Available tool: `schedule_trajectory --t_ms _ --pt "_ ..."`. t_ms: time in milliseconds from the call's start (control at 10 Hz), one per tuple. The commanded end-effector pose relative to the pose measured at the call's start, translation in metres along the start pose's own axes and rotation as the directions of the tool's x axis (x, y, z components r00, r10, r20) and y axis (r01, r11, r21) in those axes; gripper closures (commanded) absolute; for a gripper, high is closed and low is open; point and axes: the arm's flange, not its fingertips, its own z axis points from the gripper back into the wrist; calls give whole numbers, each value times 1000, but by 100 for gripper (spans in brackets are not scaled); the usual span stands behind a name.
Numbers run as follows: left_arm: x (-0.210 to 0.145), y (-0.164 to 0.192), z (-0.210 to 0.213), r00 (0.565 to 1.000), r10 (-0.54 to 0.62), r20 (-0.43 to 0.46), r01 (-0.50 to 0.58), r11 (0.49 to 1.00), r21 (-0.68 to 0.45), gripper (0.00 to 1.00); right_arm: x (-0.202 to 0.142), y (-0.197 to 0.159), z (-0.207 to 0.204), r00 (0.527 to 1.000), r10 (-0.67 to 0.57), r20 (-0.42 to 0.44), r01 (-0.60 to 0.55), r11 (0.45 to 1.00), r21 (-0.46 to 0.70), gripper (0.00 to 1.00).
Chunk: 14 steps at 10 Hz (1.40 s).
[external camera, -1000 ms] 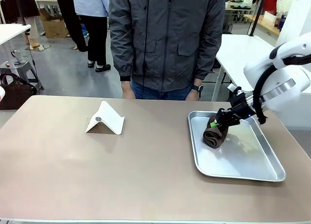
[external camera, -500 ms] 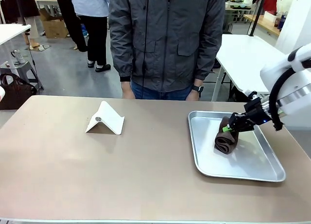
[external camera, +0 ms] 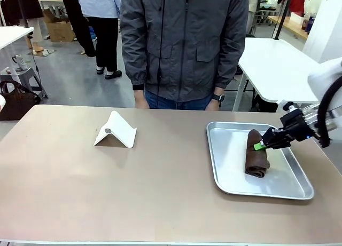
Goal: Clean the surface of the table.
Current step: Clean the area not pointed to by the person.
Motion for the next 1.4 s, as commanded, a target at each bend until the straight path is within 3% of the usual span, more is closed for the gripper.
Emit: schedule_trajectory --t_ms 0,300,400,700,1000,1200,1300 --pt "-3 -4 -3 1000 -1 3 1 1000 0 78 -19 8 23 990 87 111 -105 981 166 91" --pt "-3 -4 -3 1000 -1 3 1 1000 0 78 -28 9 41 968 132 215 -219 862 458 91" --pt "-3 -4 -3 1000 -1 3 1 1000 0 78 -34 7 51 955 146 257 -268 794 546 91" --pt "-3 -4 -3 1000 -1 3 1 1000 0 78 -54 -2 89 919 -33 392 -314 539 781 91" --pt "-3 -4 -3 1000 -1 3 1 1000 0 78 -71 -37 117 919 -209 333 -205 468 860 91" --pt "-3 -4 -3 1000 -1 3 1 1000 0 78 -85 -53 132 925 -198 324 -220 417 882 91" --pt "-3 -4 -3 1000 -1 3 1 1000 0 78 -87 -56 131 939 -196 282 -172 442 880 91"
